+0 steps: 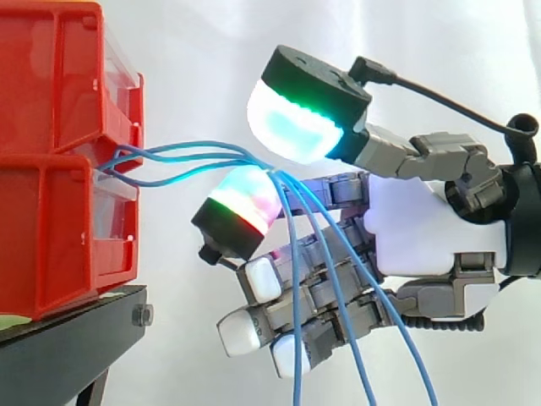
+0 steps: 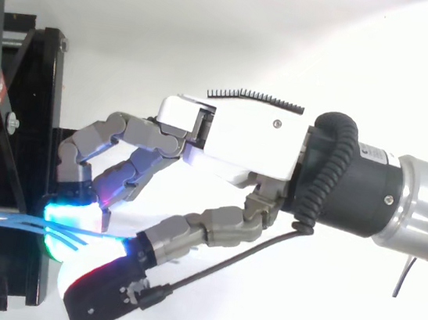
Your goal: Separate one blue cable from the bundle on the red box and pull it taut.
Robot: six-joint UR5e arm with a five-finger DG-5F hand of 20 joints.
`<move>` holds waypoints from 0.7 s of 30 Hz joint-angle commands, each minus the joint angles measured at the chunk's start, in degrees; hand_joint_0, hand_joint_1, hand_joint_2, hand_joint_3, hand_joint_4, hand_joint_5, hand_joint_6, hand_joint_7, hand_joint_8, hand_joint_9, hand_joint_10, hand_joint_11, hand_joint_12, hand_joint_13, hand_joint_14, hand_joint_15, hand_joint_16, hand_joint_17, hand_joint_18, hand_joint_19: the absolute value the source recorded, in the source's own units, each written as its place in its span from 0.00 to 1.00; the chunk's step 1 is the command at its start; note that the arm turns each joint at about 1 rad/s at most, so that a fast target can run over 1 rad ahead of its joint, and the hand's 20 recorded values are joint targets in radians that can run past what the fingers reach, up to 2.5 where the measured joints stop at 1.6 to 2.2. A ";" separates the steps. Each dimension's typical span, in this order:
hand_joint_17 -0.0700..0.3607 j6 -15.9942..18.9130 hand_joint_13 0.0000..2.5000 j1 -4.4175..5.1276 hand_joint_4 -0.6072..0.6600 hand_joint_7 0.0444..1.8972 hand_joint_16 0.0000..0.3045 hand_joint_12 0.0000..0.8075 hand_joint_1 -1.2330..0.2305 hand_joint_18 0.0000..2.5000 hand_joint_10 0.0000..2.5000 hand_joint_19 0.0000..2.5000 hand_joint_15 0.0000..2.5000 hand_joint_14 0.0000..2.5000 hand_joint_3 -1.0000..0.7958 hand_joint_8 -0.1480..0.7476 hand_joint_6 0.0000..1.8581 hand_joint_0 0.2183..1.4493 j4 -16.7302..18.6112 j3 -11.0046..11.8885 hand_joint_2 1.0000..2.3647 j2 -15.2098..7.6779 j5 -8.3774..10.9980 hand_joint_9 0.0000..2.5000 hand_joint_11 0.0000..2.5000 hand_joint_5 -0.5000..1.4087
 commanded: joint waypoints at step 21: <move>0.35 0.88 0.32 -0.19 0.37 0.62 0.12 0.40 0.23 0.31 0.01 0.20 0.19 0.01 0.28 0.46 0.50 0.48 -1.32 0.22 0.00 0.04 -1.23 0.37 0.32 0.16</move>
